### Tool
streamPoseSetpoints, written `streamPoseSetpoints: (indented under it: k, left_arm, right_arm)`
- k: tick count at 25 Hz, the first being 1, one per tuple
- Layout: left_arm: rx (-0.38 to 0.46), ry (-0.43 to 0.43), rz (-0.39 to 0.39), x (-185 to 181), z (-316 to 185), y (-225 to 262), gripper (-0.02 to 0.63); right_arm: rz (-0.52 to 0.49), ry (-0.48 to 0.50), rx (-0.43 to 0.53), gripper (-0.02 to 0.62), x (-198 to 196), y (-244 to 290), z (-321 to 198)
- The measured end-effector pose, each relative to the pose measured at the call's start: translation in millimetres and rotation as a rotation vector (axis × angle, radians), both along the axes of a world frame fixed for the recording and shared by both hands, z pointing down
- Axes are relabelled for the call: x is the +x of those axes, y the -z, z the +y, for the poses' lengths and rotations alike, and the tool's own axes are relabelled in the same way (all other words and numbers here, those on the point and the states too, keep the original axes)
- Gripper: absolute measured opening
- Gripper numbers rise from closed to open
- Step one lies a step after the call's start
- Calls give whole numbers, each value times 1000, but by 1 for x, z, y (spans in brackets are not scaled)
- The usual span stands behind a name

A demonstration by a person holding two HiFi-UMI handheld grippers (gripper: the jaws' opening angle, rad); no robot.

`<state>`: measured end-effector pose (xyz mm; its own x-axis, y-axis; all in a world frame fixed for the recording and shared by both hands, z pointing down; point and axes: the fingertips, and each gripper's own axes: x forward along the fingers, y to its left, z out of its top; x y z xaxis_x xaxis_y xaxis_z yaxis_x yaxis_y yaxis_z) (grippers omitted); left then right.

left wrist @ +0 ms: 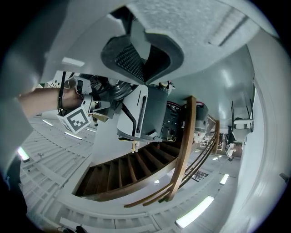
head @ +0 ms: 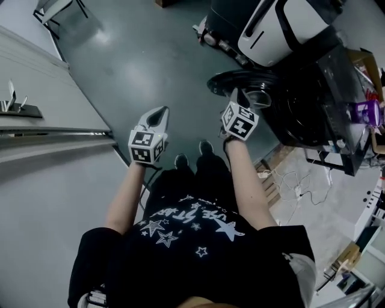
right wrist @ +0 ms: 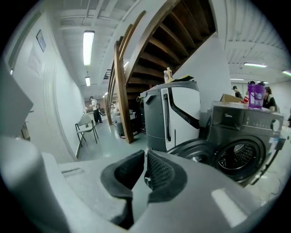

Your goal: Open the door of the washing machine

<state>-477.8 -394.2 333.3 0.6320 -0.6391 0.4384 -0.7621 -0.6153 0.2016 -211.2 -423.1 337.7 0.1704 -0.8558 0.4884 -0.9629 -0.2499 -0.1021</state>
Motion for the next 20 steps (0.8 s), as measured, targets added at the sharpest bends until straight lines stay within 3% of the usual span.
streamPoseSetpoints:
  k: [10, 20]
  left_arm:
    - [17, -102, 54, 19, 16, 20, 11]
    - [29, -186, 25, 54, 32, 11, 11]
  right_arm:
    - [59, 9, -10, 5, 4, 23, 56]
    - [34, 8, -11, 5, 11, 22, 82]
